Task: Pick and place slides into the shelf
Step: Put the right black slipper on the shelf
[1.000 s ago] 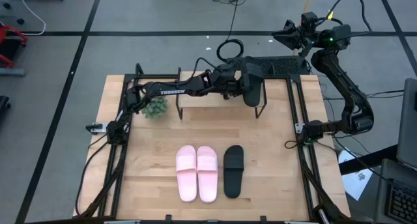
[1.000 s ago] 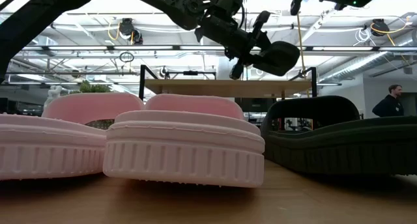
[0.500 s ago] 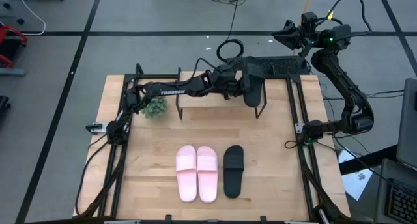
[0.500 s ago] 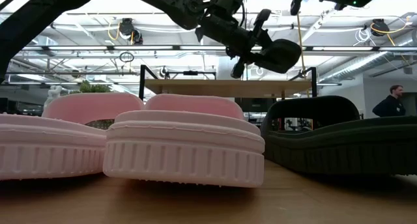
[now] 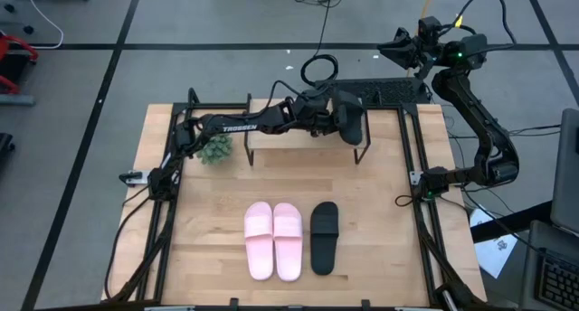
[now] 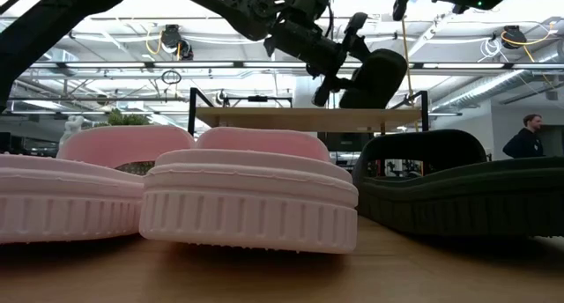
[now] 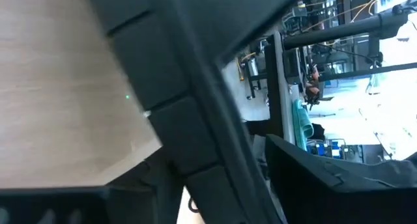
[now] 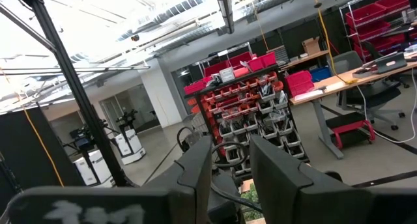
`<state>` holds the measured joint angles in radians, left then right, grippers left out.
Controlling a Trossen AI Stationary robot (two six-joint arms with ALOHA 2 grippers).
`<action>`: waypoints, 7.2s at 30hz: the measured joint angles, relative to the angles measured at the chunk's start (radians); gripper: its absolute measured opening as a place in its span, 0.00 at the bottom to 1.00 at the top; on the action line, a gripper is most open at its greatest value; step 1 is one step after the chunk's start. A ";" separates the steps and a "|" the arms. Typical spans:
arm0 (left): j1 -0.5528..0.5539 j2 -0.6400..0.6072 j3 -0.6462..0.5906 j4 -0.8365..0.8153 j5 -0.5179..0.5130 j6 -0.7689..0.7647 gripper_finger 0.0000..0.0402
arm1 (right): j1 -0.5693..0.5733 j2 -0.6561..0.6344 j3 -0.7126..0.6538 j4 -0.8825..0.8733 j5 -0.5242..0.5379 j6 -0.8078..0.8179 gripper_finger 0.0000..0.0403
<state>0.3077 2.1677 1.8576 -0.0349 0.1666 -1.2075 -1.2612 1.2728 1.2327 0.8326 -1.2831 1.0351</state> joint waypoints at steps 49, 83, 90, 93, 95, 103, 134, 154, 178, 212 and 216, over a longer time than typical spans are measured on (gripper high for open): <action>0.013 -0.090 0.001 -0.417 -0.067 0.064 0.50 | 0.000 0.000 0.000 0.000 0.003 0.000 0.23; -0.004 -0.180 0.001 -0.526 -0.194 0.133 0.50 | 0.142 0.002 0.000 -0.104 -0.131 -0.139 0.23; -0.006 -0.170 0.001 -0.529 -0.194 0.127 0.50 | 0.144 0.001 0.000 -0.104 -0.129 -0.139 0.23; -0.007 -0.164 0.001 -0.528 -0.194 0.121 0.50 | 0.144 0.001 0.000 -0.104 -0.128 -0.137 0.23; -0.011 -0.151 0.002 -0.495 -0.186 0.112 0.50 | 0.144 0.001 0.000 -0.104 -0.128 -0.137 0.23; -0.012 -0.115 0.002 -0.456 -0.160 0.097 0.50 | 0.144 0.001 0.000 -0.104 -0.128 -0.138 0.23; 0.021 -0.071 0.001 -0.395 -0.171 0.112 0.50 | 0.144 0.001 0.000 -0.104 -0.127 -0.139 0.23; 0.010 -0.034 0.001 -0.255 -0.113 0.072 0.50 | 0.144 0.001 0.000 -0.104 -0.103 -0.167 0.23; 0.042 -0.038 0.001 -0.277 -0.082 0.080 0.50 | 0.144 0.001 0.000 -0.104 -0.107 -0.161 0.23; 0.092 -0.124 0.001 -0.375 -0.168 0.178 0.48 | 0.144 0.001 0.000 -0.108 -0.108 -0.165 0.23; 0.091 -0.124 0.001 -0.382 -0.168 0.184 0.36 | 0.144 0.001 0.000 -0.108 -0.108 -0.165 0.23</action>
<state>0.3988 2.0435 1.8584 -0.4172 -0.0010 -1.0237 -1.1175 1.2736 1.2324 0.7246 -1.3910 0.8700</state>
